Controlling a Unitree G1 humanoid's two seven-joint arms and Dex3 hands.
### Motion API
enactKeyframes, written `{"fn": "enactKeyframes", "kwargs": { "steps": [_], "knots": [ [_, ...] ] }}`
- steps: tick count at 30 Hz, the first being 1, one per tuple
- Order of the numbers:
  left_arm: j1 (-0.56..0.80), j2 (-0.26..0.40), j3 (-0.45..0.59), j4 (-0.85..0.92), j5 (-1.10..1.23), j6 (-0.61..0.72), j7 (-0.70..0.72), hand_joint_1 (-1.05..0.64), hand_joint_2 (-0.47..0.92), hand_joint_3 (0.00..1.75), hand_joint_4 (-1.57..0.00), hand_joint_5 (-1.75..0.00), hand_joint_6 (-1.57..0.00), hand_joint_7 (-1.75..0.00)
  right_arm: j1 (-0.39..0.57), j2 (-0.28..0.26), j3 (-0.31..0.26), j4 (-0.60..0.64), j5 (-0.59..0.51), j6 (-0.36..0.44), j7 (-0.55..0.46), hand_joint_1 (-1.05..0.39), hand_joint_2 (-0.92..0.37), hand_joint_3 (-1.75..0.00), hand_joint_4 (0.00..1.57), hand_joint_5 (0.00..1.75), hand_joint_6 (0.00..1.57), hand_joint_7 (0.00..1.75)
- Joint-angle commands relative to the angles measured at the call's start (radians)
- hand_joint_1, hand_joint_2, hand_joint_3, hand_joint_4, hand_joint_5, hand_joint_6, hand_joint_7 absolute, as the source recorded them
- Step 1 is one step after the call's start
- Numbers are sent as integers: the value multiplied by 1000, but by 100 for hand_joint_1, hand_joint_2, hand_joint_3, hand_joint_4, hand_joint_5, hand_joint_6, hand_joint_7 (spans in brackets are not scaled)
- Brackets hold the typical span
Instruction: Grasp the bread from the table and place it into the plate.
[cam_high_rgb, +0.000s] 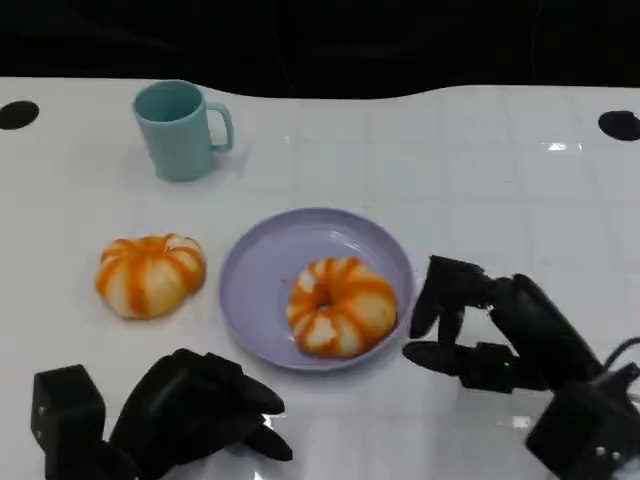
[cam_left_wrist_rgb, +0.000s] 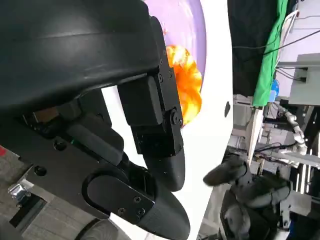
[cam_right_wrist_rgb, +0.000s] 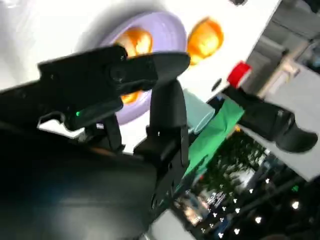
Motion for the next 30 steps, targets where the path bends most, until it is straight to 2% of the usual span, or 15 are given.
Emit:
{"fn": "enactKeyframes", "kwargs": {
  "steps": [1, 7, 15, 21, 30],
  "knots": [
    [5, 9, -2, -7, 5, -2, 9, -105, 76, 0, -157, -24, -157, -2, 78, -7, -39, -112, 128, 100, 91, -45, -92, -17, 74, 175, 52, 175],
    [9, 6, -8, -16, 9, -3, 15, -105, 76, 0, -157, -24, -157, -2, 183, -20, -75, -278, 197, 256, 156, -43, -92, -18, 71, 175, 52, 175],
    [6, -1, -9, -15, 5, -9, 8, -105, 76, 0, -157, -23, -156, -2, 334, -23, -126, -510, 356, 574, 226, -42, -92, -19, 72, 175, 55, 175],
    [3, -1, -5, -8, -4, -9, -3, -105, 76, 0, -157, -22, -156, -1, 400, -3, -166, -577, 417, 665, 227, -46, -92, -19, 74, 175, 56, 175],
    [4, 4, -5, -6, 0, -24, -1, -105, 77, 1, -157, -22, -156, -1, 408, 20, -199, -550, 446, 669, 242, -48, -92, -22, 80, 175, 61, 175]
  ]
}}
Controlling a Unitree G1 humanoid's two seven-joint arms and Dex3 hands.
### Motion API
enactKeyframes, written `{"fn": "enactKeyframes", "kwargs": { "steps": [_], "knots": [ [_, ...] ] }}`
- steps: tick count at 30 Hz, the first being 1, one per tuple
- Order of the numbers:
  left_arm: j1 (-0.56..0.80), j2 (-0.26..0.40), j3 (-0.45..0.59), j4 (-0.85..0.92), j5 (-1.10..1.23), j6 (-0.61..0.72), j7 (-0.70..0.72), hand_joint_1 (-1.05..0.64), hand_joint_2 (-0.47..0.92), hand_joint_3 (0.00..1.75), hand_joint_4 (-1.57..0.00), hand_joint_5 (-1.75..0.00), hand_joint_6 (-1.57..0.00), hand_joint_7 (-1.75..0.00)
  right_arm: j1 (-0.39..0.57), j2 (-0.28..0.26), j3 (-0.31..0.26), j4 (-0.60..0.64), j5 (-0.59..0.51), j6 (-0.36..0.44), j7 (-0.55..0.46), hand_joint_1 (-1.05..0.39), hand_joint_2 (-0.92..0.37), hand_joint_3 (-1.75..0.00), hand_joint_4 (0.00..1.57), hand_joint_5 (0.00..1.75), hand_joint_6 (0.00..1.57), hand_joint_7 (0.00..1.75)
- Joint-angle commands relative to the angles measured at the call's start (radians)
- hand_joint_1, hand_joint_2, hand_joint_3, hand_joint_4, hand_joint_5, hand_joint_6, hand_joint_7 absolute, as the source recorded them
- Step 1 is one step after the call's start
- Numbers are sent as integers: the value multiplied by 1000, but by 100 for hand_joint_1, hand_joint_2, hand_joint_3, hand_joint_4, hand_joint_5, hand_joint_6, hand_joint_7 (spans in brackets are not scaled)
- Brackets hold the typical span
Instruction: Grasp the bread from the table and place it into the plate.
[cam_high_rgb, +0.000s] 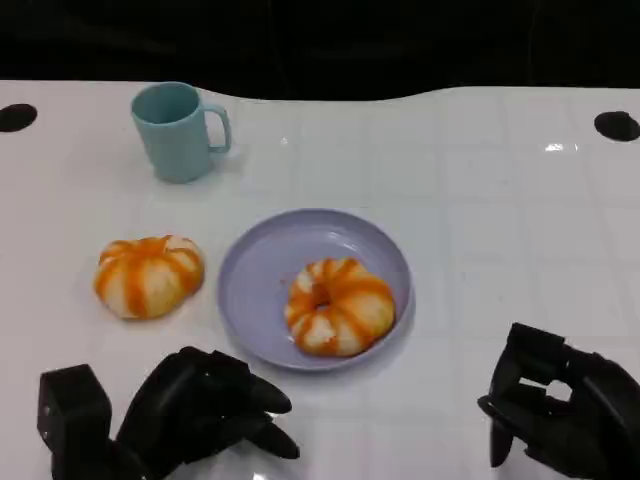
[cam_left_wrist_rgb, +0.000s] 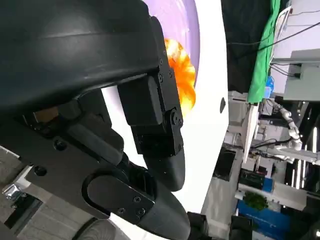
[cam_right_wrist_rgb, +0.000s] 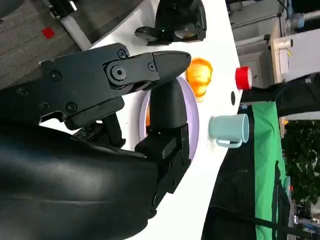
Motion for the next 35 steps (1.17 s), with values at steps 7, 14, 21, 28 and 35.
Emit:
{"fn": "enactKeyframes", "kwargs": {
  "steps": [7, 14, 21, 28, 35],
  "knots": [
    [-1, 21, 5, 9, 1, -16, -7, -105, 77, 0, -157, -21, -156, -1, -18, 25, -23, 59, 18, -1, 18, -48, -92, -22, 81, 175, 62, 175],
    [-3, 30, 10, 10, -2, 4, -3, -105, 76, 0, -157, -21, -157, -1, -33, 45, -17, 104, 5, -52, 33, -49, -92, -20, 82, 175, 64, 175],
    [-5, 35, 11, 8, -1, 5, -1, -105, 76, 0, -157, -22, -157, -1, -44, 61, -17, 106, 1, -59, 33, -49, -92, -20, 80, 175, 62, 175],
    [-12, 38, 13, 18, -5, 9, -8, -105, 76, 0, -157, -23, -157, -1, -61, 75, -18, 139, 9, -84, 58, -50, -92, -18, 80, 175, 63, 175],
    [-25, 34, 14, 44, -3, -16, -15, -105, 76, 0, -157, -23, -156, -1, -66, 78, -22, 153, 5, -90, 58, -51, -92, -18, 79, 175, 62, 175]
  ]
}}
